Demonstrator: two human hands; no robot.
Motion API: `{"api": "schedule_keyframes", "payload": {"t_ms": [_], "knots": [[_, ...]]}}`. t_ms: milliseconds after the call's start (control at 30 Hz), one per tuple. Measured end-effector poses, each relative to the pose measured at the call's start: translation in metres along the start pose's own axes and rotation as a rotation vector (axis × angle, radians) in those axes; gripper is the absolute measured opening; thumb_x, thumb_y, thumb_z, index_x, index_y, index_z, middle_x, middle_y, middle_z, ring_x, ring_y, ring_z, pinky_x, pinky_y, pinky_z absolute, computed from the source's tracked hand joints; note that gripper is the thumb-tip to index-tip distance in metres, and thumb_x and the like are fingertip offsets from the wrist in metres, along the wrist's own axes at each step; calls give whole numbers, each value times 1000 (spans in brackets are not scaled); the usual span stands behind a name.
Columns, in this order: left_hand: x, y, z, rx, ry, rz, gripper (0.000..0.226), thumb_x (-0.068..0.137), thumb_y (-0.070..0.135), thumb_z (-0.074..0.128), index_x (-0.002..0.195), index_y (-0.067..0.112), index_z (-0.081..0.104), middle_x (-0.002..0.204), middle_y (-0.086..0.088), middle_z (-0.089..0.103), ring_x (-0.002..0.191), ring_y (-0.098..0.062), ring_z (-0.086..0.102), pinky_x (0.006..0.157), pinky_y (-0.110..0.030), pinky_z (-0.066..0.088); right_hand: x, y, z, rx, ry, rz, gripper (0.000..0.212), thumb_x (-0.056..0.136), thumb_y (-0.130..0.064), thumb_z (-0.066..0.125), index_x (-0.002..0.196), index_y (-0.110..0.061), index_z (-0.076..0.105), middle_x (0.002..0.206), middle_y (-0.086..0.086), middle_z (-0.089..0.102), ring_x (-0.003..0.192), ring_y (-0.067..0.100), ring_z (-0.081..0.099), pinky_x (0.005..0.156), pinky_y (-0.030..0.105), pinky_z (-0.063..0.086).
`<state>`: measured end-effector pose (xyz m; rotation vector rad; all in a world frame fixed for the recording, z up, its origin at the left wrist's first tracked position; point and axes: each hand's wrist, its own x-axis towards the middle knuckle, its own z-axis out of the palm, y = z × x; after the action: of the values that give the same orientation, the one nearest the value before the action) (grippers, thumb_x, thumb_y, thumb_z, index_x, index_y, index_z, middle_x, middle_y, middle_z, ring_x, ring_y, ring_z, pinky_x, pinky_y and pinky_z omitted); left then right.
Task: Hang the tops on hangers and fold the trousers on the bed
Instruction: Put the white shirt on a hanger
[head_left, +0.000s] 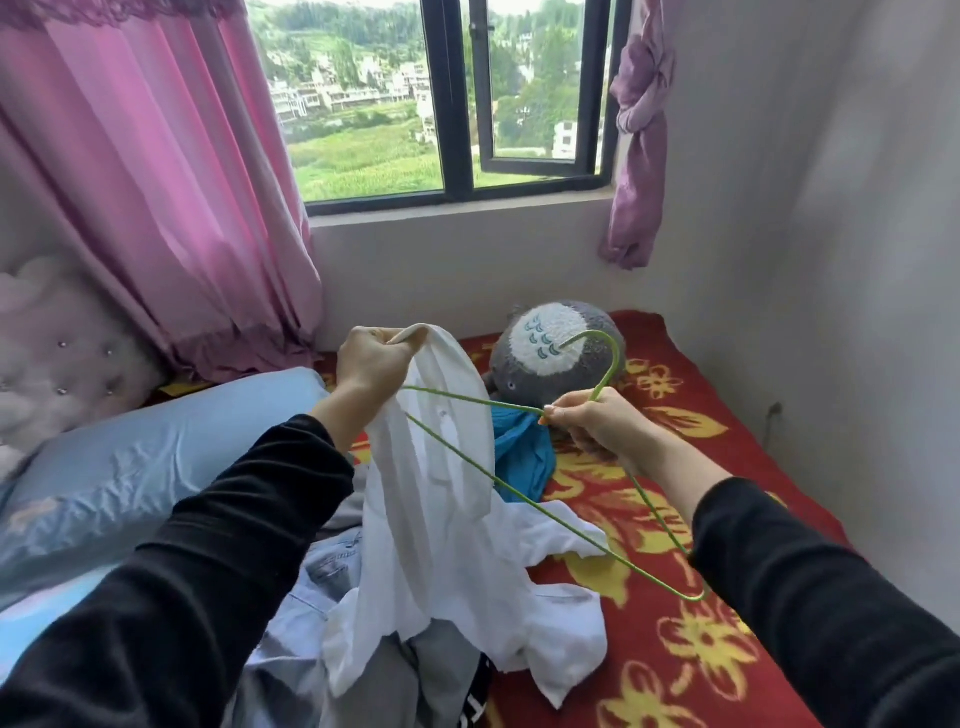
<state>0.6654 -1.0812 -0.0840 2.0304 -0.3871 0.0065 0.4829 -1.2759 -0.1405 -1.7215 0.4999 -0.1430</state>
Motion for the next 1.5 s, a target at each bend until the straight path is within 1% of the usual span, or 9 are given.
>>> {"api": "schedule_keyframes", "payload": {"t_ms": [200, 367, 533, 633, 767, 867, 1100, 1367, 1500], "knots": [[-26, 14, -2, -72, -276, 115, 46, 76, 57, 69, 64, 14, 55, 56, 0, 27, 48, -13, 23, 48, -25, 24, 24, -6, 56, -180, 176, -58, 20, 85, -14, 63, 76, 4, 67, 55, 3, 51, 53, 16, 45, 55, 27, 36], [-36, 22, -38, 506, -836, -56, 36, 71, 73, 60, 74, 42, 76, 68, 18, 69, 63, -4, 64, 62, -24, 48, 28, -21, 58, 31, 215, -109, 17, 76, -13, 59, 60, -14, 53, 47, -2, 45, 46, 14, 37, 48, 26, 29], [-30, 8, -23, 624, -242, 405, 21, 81, 37, 64, 98, 30, 73, 98, 8, 64, 105, -19, 57, 85, -32, 44, 20, -30, 62, 19, 116, -164, 15, 78, -6, 63, 64, -8, 68, 47, -2, 51, 43, 9, 42, 40, 18, 32], [-34, 4, -4, 822, -395, 494, 33, 87, 30, 60, 119, 33, 64, 125, 6, 60, 128, -18, 46, 110, -40, 25, 11, -34, 68, 75, 7, -138, 8, 76, -5, 59, 77, 0, 65, 49, 0, 46, 43, 12, 35, 40, 18, 25], [-32, -4, 0, 796, -439, 501, 23, 92, 22, 57, 104, 34, 74, 106, 5, 69, 102, -22, 59, 81, -33, 46, 2, -36, 59, 162, -206, -13, 26, 65, -16, 49, 80, 0, 61, 60, 9, 59, 53, 18, 50, 50, 25, 39], [-30, -5, -10, 730, -445, 573, 27, 92, 15, 58, 105, 32, 74, 102, 8, 69, 99, -21, 60, 83, -41, 48, 9, -28, 42, -47, -112, 35, 19, 76, -5, 52, 86, -6, 68, 78, 10, 66, 74, 19, 59, 72, 32, 48], [-29, 8, -29, 455, -351, 759, 23, 88, 5, 66, 99, 21, 77, 91, 6, 70, 83, -19, 65, 78, -47, 50, 19, -2, 61, -476, -273, 14, 31, 80, -19, 77, 56, -11, 58, 51, -5, 50, 48, 6, 41, 50, 19, 35], [-29, 10, -66, 327, -461, 778, 24, 84, -15, 62, 97, 0, 75, 95, -12, 71, 86, -32, 68, 80, -48, 53, 17, -14, 33, -178, -275, 3, 42, 92, -45, 57, 104, -7, 74, 105, 10, 73, 96, 19, 67, 89, 37, 53], [-26, 14, -74, 431, -434, 829, 19, 85, 0, 68, 99, 10, 77, 95, -1, 72, 87, -26, 68, 81, -36, 52, 23, -21, 36, -113, -209, -40, 35, 97, -35, 55, 112, -7, 70, 110, 11, 71, 94, 14, 62, 84, 30, 53]]}}
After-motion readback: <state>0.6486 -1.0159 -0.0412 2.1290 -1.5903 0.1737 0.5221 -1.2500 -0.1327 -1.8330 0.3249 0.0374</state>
